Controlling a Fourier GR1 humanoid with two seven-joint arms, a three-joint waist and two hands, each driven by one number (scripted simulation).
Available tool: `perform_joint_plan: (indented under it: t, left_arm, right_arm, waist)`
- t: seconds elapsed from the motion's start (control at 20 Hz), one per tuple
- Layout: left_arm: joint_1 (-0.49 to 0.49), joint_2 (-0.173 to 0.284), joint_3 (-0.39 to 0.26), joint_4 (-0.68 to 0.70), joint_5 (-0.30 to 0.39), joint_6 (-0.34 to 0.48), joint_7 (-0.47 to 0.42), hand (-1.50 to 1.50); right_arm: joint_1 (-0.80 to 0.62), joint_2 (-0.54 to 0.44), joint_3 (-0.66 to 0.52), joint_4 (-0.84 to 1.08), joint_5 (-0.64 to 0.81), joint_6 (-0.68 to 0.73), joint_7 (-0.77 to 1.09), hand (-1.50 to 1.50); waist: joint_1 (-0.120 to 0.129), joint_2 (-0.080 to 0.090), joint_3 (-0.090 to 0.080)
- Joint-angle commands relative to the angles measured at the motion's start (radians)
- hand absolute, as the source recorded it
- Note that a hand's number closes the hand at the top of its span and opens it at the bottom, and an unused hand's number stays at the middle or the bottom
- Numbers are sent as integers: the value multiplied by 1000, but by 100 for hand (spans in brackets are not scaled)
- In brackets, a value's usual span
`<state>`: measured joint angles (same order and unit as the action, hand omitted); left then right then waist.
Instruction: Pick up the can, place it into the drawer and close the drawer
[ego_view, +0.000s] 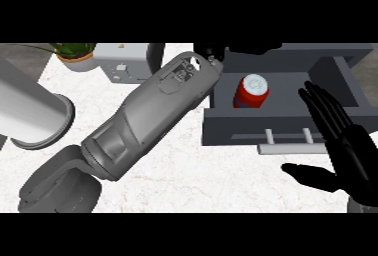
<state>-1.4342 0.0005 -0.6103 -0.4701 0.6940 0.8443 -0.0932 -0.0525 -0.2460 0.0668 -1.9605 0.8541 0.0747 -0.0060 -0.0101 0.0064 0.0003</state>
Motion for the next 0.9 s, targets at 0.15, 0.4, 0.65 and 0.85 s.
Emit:
perform_joint_plan:
  t: [0.15, 0.4, 0.65, 0.85]
  left_arm:
    - [-27, 26, 2, -48, -39, 19, 115, -150]
    - [53, 167, -9, -179, -72, -40, 163, -150]
    - [113, 236, -24, -304, -114, -14, 240, -150]
    - [139, 275, -34, -385, -130, -11, 288, -150]
  right_arm:
    - [-63, 50, 72, 250, 231, -166, 0, -150]
    - [-111, 99, 31, 440, 225, -290, -47, -150]
    - [-203, 126, 9, 618, 260, -366, -62, -150]
    - [-306, 109, -53, 802, 275, -444, -96, -150]
  waist:
    - [25, -8, 0]
    - [45, -12, 0]
    - [44, -12, 0]
    - [58, -9, 1]
